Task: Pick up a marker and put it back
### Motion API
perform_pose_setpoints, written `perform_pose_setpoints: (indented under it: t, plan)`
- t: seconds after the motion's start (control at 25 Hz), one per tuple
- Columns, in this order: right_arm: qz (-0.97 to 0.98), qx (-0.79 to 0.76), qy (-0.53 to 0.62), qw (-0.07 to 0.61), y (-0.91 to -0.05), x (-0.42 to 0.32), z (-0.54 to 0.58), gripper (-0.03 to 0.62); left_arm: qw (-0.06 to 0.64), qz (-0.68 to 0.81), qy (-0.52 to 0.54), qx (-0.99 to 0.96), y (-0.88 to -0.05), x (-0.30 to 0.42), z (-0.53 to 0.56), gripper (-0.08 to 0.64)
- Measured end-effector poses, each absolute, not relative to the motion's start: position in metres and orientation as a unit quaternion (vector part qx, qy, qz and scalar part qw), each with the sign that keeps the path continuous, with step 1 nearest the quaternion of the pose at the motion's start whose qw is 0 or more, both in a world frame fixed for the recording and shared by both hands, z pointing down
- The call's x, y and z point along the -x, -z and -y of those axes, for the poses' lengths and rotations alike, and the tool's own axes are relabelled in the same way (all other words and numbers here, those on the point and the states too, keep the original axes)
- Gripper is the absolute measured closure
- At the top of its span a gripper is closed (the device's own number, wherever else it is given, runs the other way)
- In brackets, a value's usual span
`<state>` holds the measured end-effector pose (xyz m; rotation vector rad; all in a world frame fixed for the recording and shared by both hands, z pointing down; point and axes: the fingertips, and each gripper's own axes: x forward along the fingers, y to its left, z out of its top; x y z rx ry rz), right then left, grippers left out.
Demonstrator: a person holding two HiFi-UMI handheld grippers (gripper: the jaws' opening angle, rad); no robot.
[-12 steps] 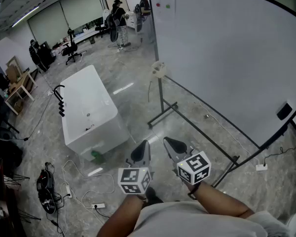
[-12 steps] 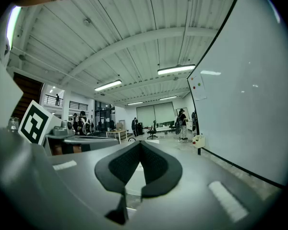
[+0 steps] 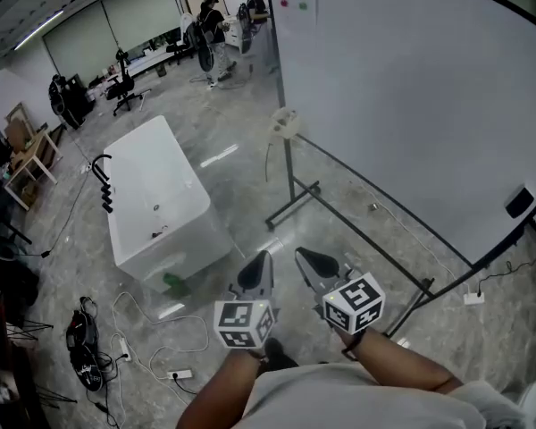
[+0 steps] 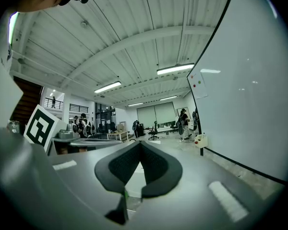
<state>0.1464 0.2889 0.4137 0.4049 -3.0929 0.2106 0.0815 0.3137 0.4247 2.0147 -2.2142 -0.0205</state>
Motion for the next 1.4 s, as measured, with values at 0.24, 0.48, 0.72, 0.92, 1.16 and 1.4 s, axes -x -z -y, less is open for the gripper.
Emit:
perform_pose_setpoints:
  t: [0.24,0.48,0.72,0.92,1.16,1.4]
  plan:
    - [0.987,-0.141,-0.073,0.012,-0.420,-0.105,-0.256,0.591,0.073,0.735,0.011,-0.674,-0.426,-0.033,-0.283,0.555]
    - [0.983,-0.168,-0.071,0.008,-0.412,-0.036,-0.214,0.591,0.070,0.713,0.007,-0.697,-0.418,0.036,-0.243,0.555]
    - [0.978,-0.197,-0.066,0.001,-0.397,0.019,-0.182,0.591,0.068,0.689,0.003,-0.722,-0.404,0.095,-0.213,0.555]
    - [0.975,-0.210,-0.068,0.008,-0.398,0.045,-0.143,0.591,0.071,0.686,0.003,-0.724,-0.402,0.132,-0.181,0.555]
    - [0.974,-0.217,-0.072,0.007,-0.410,0.071,-0.069,0.591,0.084,0.689,0.001,-0.720,-0.418,0.162,-0.117,0.555]
    - [0.974,-0.207,-0.093,0.005,-0.429,0.096,0.048,0.591,0.085,0.694,-0.005,-0.715,-0.428,0.187,-0.009,0.555]
